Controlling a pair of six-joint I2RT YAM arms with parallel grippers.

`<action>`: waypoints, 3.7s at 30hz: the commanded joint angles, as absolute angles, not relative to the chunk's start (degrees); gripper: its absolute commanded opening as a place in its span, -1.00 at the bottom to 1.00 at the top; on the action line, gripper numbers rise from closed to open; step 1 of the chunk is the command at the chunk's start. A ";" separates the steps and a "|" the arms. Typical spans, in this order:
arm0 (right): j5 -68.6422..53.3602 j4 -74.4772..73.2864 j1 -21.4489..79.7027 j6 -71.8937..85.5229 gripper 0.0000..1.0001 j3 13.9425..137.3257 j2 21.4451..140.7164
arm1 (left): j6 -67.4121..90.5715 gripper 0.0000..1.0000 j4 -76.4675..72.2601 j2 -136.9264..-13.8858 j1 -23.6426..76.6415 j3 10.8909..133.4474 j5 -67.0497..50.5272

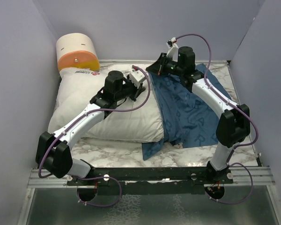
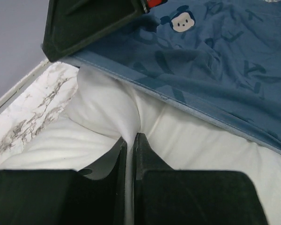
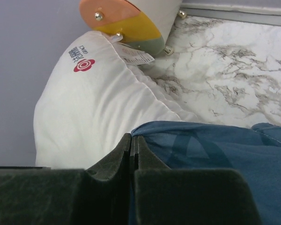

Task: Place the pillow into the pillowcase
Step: Stuff the pillow into the pillowcase.

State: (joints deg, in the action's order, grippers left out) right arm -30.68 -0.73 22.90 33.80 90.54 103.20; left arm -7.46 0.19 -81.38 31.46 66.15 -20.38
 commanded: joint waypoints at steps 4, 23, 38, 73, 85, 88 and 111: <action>-28.81 -2.81 23.23 32.12 -0.93 89.14 110.54 | -8.35 -1.00 -10.60 -79.93 33.10 65.20 -29.65; -36.91 11.32 23.36 24.34 0.83 42.93 55.25 | 11.98 0.87 -5.38 -72.44 23.66 59.97 -14.64; -24.57 -12.08 23.73 33.28 0.82 22.44 22.59 | -24.60 0.85 3.71 -46.38 65.13 35.27 -8.81; -9.72 -18.40 23.64 34.33 0.72 27.95 28.59 | -21.98 -1.00 1.11 -94.28 49.15 72.60 -5.68; -12.56 6.02 23.66 46.25 0.55 17.53 46.71 | -17.64 -1.00 3.74 -93.97 48.45 76.34 -11.59; -14.65 14.24 23.73 49.60 0.39 17.14 54.42 | -17.05 -1.00 3.27 -93.02 48.48 75.48 -12.30; -8.72 23.66 51.42 40.19 -0.99 31.42 65.40 | -3.40 -1.00 3.03 -99.57 43.27 87.97 -18.27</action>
State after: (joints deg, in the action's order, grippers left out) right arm -7.60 20.91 47.88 39.59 33.10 65.98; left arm -8.78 12.49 -98.54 44.88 87.46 -11.49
